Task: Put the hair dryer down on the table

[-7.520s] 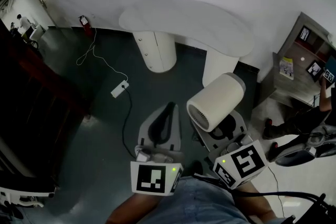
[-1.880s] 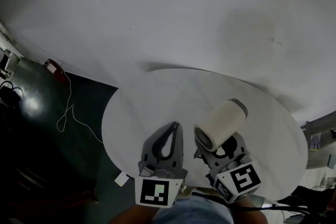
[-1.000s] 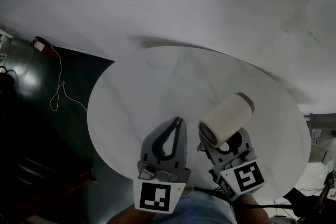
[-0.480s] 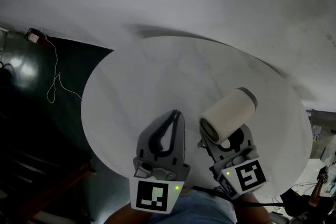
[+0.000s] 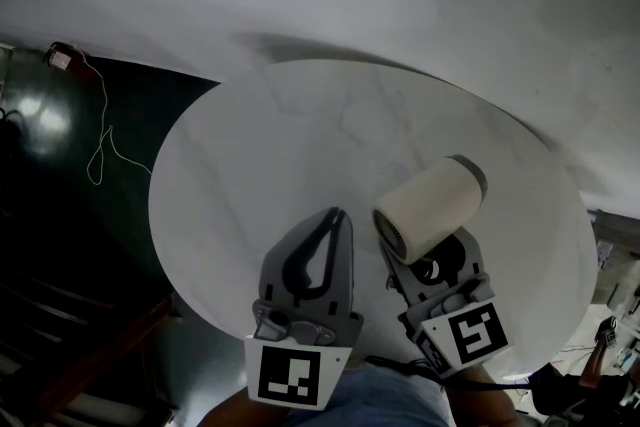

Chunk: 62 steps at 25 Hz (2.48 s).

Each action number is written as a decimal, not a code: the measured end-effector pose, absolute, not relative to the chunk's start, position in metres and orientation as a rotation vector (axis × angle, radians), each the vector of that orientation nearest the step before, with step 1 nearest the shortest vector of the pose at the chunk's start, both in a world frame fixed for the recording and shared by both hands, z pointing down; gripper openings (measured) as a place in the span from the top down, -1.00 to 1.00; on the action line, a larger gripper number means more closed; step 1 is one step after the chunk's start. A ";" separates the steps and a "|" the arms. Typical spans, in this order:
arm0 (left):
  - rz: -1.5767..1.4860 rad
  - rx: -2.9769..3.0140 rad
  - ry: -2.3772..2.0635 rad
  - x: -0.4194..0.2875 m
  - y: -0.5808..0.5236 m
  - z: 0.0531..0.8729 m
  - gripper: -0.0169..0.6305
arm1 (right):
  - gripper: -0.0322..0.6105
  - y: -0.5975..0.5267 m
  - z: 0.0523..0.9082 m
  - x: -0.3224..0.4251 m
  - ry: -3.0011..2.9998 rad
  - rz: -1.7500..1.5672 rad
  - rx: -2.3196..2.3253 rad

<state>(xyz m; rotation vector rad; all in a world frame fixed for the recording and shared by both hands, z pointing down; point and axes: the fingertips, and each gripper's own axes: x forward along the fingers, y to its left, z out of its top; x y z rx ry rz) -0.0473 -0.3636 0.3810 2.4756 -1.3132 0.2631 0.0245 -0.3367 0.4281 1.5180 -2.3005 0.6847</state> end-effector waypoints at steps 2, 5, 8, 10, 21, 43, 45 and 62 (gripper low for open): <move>0.269 2.467 -1.316 -0.048 -0.366 0.385 0.90 | 0.21 -0.339 0.433 0.024 -2.294 0.691 1.511; 0.281 2.449 -1.320 -0.049 -0.372 0.393 0.90 | 0.21 -0.344 0.440 0.023 -2.288 0.698 1.498; 0.286 2.435 -1.323 -0.051 -0.377 0.398 0.90 | 0.20 -0.349 0.445 0.020 -2.292 0.700 1.475; 0.290 2.424 -1.325 -0.052 -0.380 0.402 0.90 | 0.20 -0.350 0.448 0.017 -2.284 0.719 1.457; 0.310 2.362 -1.339 -0.061 -0.391 0.424 0.90 | 0.20 -0.353 0.473 0.000 -2.181 0.670 1.354; 0.315 2.314 -1.358 -0.083 -0.394 0.435 0.90 | 0.19 -0.344 0.508 -0.011 -1.978 0.619 1.230; 0.312 2.310 -1.361 -0.085 -0.393 0.435 0.90 | 0.19 -0.342 0.513 -0.014 -1.971 0.613 1.213; 0.307 2.282 -1.381 -0.094 -0.388 0.434 0.90 | 0.19 -0.328 0.539 -0.019 -1.840 0.560 1.062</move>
